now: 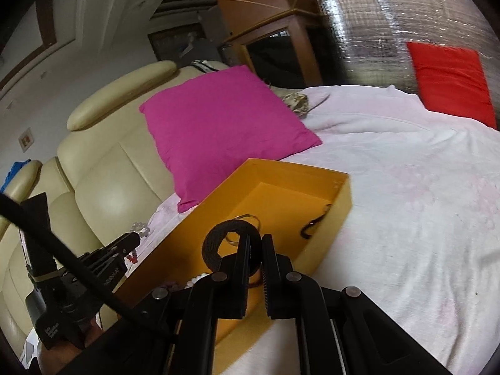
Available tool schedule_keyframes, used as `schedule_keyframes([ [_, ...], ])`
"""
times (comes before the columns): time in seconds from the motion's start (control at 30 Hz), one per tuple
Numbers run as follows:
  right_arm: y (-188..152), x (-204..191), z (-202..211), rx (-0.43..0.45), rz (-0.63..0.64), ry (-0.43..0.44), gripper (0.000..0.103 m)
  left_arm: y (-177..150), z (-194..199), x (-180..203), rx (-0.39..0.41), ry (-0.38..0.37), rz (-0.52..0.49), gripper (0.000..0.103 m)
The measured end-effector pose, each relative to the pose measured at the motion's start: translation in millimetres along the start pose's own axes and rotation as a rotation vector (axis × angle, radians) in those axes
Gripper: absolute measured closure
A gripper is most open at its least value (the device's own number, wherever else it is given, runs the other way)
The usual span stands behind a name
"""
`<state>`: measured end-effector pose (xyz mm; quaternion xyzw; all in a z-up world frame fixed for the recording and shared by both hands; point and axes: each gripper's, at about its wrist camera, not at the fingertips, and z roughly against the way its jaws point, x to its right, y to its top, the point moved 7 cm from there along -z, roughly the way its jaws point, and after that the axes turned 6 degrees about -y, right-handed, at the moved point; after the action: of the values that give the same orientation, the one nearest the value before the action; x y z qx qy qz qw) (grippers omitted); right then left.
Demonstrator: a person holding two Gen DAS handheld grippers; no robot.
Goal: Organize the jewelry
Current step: 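Carry the pink bracelet with the left tool over the orange box while the right tool carries the hair tie, then open the left tool to drop the pink bracelet in the box while the right tool releases the hair tie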
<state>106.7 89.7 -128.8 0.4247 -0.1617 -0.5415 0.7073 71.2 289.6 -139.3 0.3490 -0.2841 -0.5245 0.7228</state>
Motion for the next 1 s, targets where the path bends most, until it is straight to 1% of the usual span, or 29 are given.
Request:
schedule_keyframes([
  [0.13,1.5,-9.4,-11.8,-0.021,0.028,-0.008,0.095,-0.3,-1.9,-3.3,-0.004,0.004,0.003,0.096],
  [0.4,7.8,-2.9,-40.2,-0.078,-0.007,-0.032,0.095,-1.5,-7.0,-6.0,-0.019,0.013,-0.003,0.096],
  [0.53,10.9,0.1,-51.2,-0.096,-0.007,-0.056,0.095,-2.3,-10.1,-7.6,-0.027,0.017,-0.005,0.096],
  [0.77,11.5,8.2,-75.2,-0.156,-0.015,-0.101,0.095,-7.2,-16.6,-11.5,-0.058,0.022,-0.001,0.096],
  [1.0,10.2,9.0,-88.6,-0.177,-0.02,-0.111,0.095,-10.8,-23.8,-14.7,-0.089,0.022,0.003,0.096],
])
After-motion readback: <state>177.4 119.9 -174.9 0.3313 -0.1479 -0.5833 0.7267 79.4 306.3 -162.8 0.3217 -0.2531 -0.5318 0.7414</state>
